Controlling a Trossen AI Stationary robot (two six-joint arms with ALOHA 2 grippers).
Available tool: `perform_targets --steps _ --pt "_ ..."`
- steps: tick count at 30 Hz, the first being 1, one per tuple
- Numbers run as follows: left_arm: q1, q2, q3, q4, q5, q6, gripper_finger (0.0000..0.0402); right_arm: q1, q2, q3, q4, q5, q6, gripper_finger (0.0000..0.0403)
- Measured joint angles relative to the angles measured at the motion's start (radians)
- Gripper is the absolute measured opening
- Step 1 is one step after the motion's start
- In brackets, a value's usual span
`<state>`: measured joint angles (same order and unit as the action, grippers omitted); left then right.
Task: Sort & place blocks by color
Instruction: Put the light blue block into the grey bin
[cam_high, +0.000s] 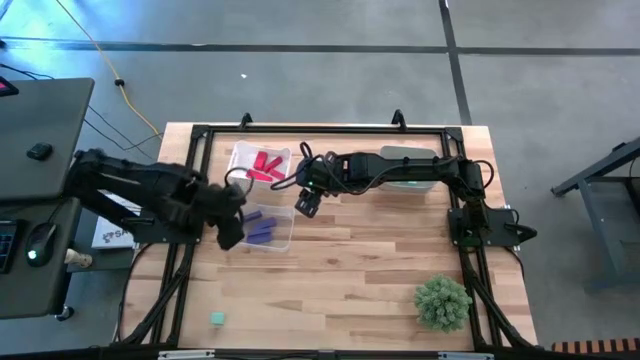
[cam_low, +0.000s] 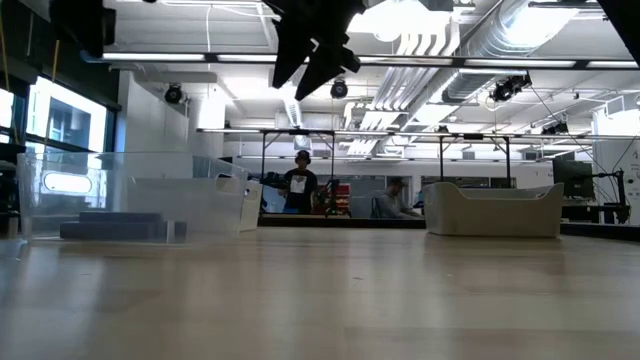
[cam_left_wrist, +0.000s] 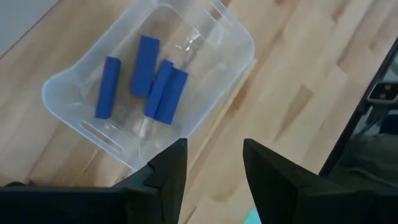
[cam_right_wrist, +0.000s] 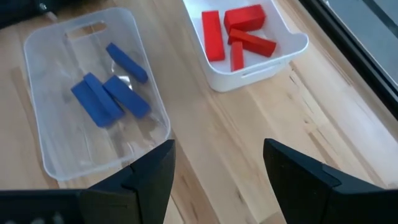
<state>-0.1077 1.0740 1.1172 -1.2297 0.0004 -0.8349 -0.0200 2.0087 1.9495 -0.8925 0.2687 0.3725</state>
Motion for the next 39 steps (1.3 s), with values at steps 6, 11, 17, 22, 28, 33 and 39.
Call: perform_targets --steps 6,11,17,22,28,33,39 --pt "-0.18 0.0 0.0 0.0 -0.097 -0.103 0.0145 0.0 0.0 0.0 -0.033 0.0 -0.041 0.0233" --pt "-0.319 0.001 0.0 0.003 -0.102 -0.228 0.0145 0.0 0.0 0.0 -0.05 0.0 -0.077 0.0233" --pt "-0.494 0.035 0.0 0.014 -0.146 -0.353 0.0145 0.0 0.0 0.0 -0.054 -0.023 -0.094 0.0233" --pt "-0.602 0.094 -0.001 0.014 -0.154 -0.467 0.0145 0.0 0.0 0.0 -0.054 -0.041 -0.129 0.0233" --pt "-0.691 0.178 -0.001 0.1 -0.173 -0.555 0.0145 0.0 0.0 0.0 -0.054 -0.041 -0.153 0.0233" --pt "-0.736 0.249 -0.001 0.169 -0.169 -0.6 0.0145 0.0 0.0 0.0 -0.054 -0.041 -0.157 0.0233" --pt "-0.77 0.295 -0.001 0.187 -0.164 -0.674 0.0145 0.0 0.0 0.0 -0.054 -0.041 -0.148 0.0233"
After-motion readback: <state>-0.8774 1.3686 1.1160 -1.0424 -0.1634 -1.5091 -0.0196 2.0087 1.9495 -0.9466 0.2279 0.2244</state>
